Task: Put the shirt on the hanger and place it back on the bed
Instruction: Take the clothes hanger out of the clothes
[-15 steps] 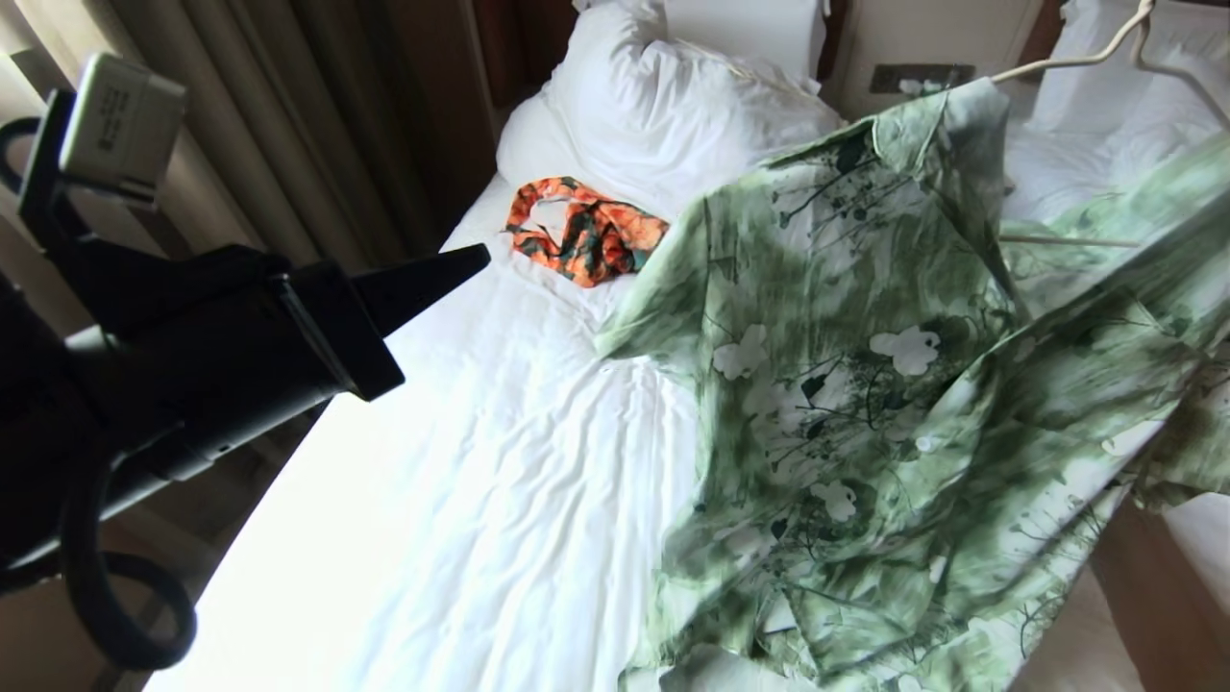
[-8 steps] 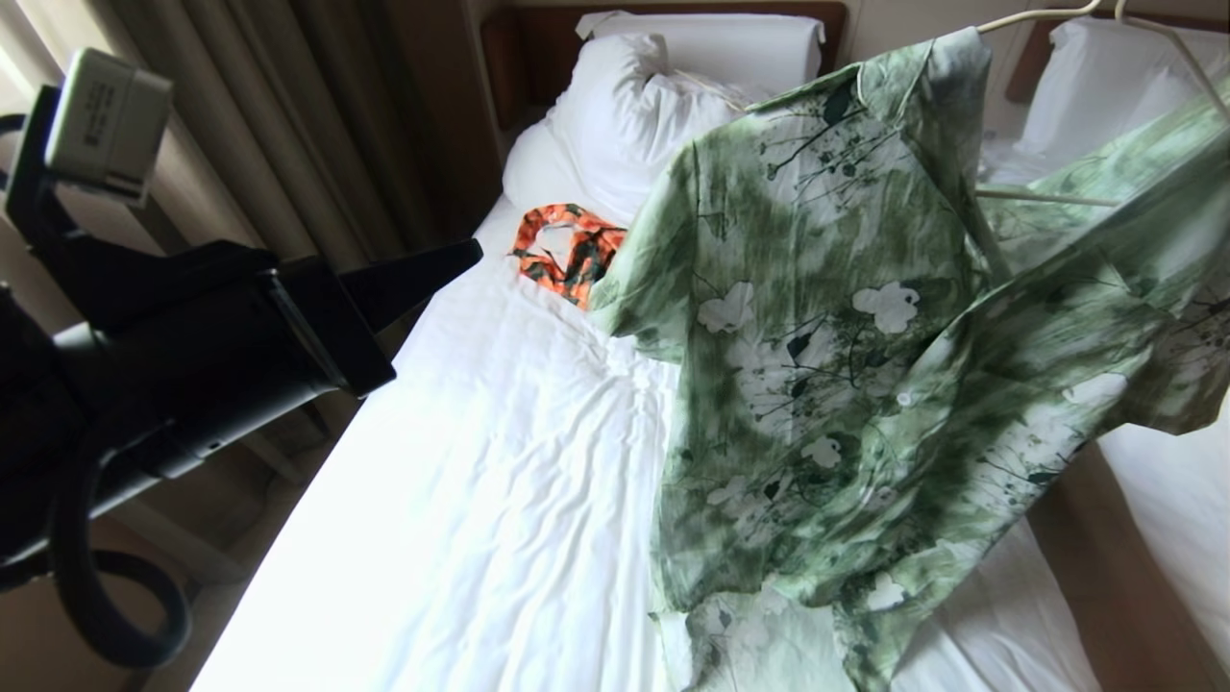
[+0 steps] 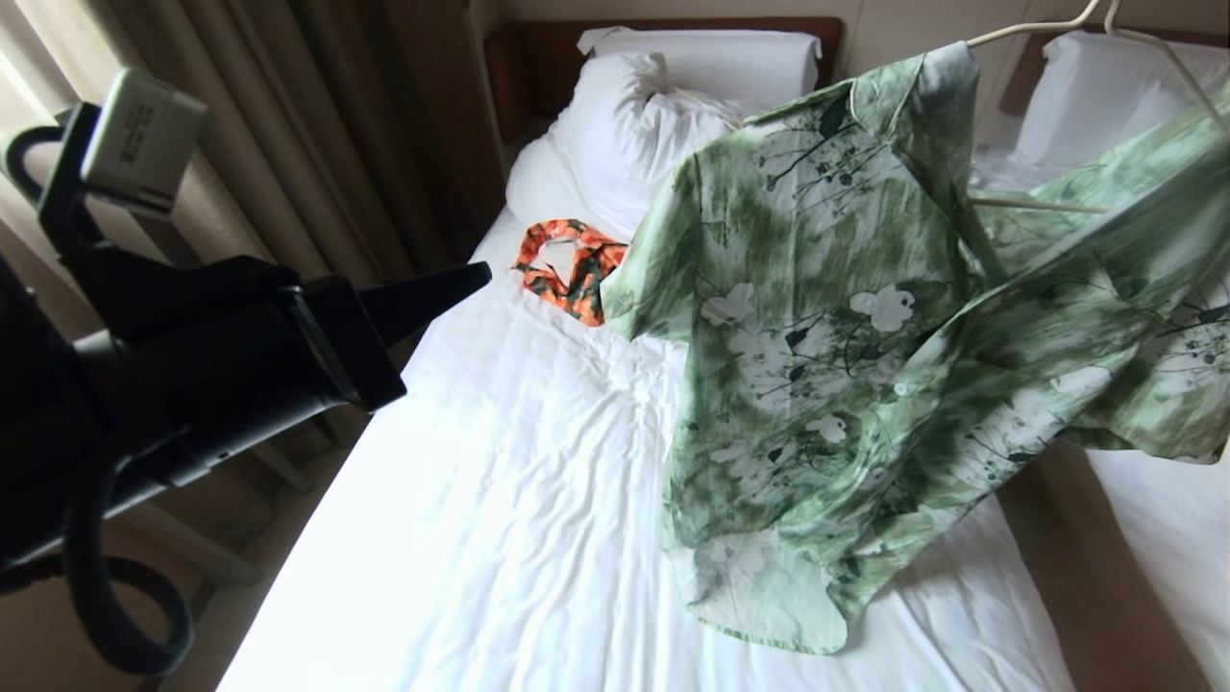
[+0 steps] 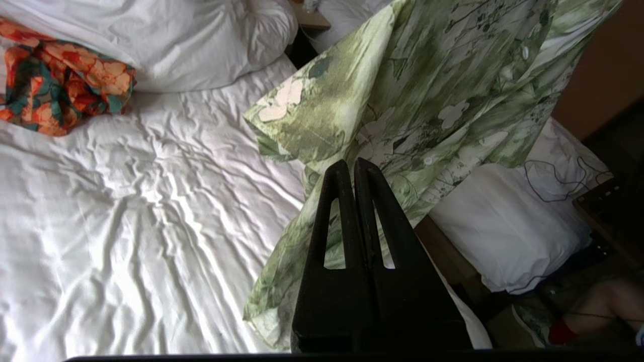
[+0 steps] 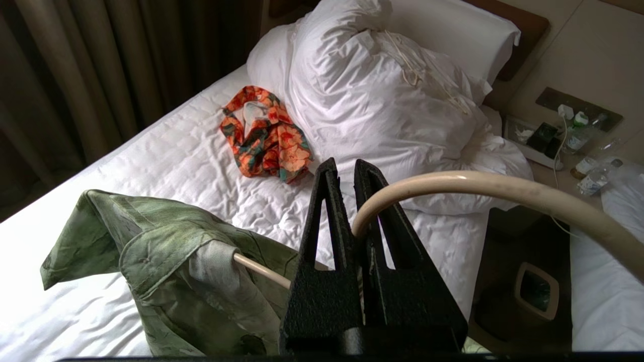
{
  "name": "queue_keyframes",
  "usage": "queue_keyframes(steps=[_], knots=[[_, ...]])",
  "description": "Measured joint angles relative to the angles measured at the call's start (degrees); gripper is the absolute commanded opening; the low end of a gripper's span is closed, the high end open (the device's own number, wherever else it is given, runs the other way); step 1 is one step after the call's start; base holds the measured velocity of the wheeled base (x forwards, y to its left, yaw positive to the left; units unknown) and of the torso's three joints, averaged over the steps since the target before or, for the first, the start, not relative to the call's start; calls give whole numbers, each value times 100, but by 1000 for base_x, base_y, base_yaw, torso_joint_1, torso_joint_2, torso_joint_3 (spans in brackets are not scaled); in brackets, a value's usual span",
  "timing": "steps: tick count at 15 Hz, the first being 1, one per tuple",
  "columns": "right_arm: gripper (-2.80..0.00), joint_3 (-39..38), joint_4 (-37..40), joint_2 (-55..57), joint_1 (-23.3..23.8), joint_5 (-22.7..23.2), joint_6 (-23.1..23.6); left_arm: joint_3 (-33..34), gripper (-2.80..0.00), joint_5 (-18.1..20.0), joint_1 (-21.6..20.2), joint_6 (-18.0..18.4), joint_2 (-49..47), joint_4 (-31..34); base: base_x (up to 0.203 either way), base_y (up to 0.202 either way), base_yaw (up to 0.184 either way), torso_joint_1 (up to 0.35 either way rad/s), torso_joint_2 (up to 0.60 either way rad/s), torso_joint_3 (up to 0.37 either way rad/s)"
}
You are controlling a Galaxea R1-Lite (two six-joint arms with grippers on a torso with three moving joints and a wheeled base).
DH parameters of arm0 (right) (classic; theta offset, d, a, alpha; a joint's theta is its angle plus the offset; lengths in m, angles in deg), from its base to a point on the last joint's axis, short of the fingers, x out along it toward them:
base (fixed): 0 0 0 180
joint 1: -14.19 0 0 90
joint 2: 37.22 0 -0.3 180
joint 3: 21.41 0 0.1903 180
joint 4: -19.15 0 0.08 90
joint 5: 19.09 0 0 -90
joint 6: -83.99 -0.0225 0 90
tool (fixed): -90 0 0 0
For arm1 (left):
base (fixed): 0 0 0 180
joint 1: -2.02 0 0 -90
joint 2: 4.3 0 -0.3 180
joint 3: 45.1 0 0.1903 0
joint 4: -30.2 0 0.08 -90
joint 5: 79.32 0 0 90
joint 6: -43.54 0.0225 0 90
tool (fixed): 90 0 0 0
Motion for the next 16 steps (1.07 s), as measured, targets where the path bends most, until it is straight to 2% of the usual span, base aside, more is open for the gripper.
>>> queue_keyframes(steps=[5, 9, 10, 16], knots=[[-280, -9, 0, 75, 64, 170, -30, -271, -280, 51, 20, 6, -52, 423, 0, 0, 0, 6, -18, -6], [-280, 6, -335, 207, 113, 231, -31, -903, -280, 46, 163, -80, -416, 1068, 0, 0, 0, 0, 0, 0], [-280, 6, -383, 235, 118, 232, -32, -1025, 0, 48, 204, -89, -575, 1073, 0, 0, 0, 0, 0, 0], [-280, -16, -367, 333, 121, 273, -26, -1725, 0, 161, 293, -59, -1836, 596, 0, 0, 0, 0, 0, 0]])
